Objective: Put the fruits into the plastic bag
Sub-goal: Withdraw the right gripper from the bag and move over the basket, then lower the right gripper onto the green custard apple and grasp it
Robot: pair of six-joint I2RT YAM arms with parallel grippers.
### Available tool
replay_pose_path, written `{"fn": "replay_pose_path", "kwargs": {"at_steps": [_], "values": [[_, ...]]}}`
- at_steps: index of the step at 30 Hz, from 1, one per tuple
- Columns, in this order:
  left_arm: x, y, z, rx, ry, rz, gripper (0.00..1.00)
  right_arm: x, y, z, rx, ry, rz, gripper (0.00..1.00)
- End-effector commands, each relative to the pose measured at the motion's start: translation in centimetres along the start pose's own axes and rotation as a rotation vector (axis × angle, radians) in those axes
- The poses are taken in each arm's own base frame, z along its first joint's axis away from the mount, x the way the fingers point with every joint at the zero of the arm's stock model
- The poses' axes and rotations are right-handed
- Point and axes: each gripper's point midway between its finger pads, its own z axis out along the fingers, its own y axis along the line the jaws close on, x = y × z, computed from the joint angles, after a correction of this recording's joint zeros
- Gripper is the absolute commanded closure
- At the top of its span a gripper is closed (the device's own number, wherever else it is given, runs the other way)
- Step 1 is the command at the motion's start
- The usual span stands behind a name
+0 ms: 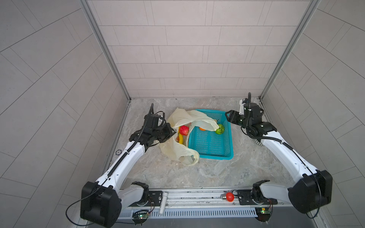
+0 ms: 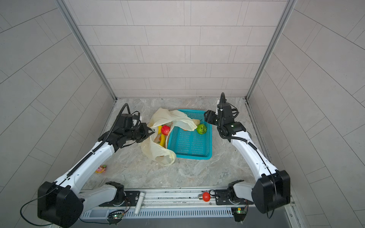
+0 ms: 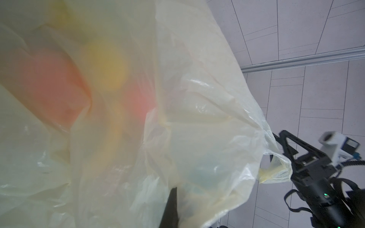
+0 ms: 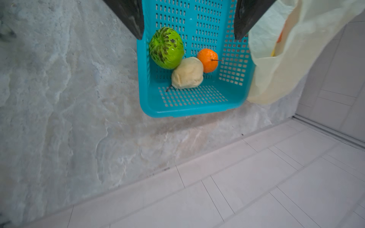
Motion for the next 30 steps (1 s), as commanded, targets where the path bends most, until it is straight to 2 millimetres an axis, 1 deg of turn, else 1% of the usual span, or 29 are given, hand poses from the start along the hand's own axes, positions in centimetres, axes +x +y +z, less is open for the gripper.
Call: {"fn": "replay_pose_path", "kwargs": {"at_steps": [1, 4, 7, 13, 16, 19, 22, 24, 30], "values": [[0.1, -0.1, 0.0, -0.009, 0.003, 0.011, 1.00, 2.7, -1.3, 1.7, 0.062, 0.108, 0.001, 0.32], [0.0, 0.0, -0.1, -0.011, -0.001, 0.011, 1.00, 4.8, -1.8, 3.3, 0.100, 0.197, -0.042, 0.32], [0.0, 0.1, 0.0, -0.013, -0.001, 0.008, 1.00, 5.9, -1.6, 4.4, 0.105, 0.236, -0.072, 0.32], [0.0, 0.3, 0.4, -0.017, 0.002, 0.003, 1.00, 6.0, -0.8, 5.9, 0.128, 0.252, -0.130, 0.32], [-0.1, 0.3, 0.5, -0.016, 0.005, 0.002, 1.00, 6.3, -0.5, 7.0, 0.140, 0.276, -0.155, 0.32], [-0.1, 0.2, 0.6, -0.013, 0.008, 0.002, 1.00, 6.9, -0.2, 8.3, 0.150, 0.341, -0.181, 0.32], [-0.1, 0.2, 0.7, -0.012, 0.008, 0.003, 1.00, 7.7, -0.4, 9.6, 0.209, 0.402, -0.232, 0.32], [-0.1, 0.2, 0.7, -0.011, 0.009, 0.001, 1.00, 8.0, -0.7, 10.1, 0.249, 0.405, -0.280, 0.32], [0.0, 0.2, 0.5, -0.010, 0.005, 0.005, 1.00, 9.0, -2.4, 10.7, 0.347, 0.418, -0.358, 0.32]]}}
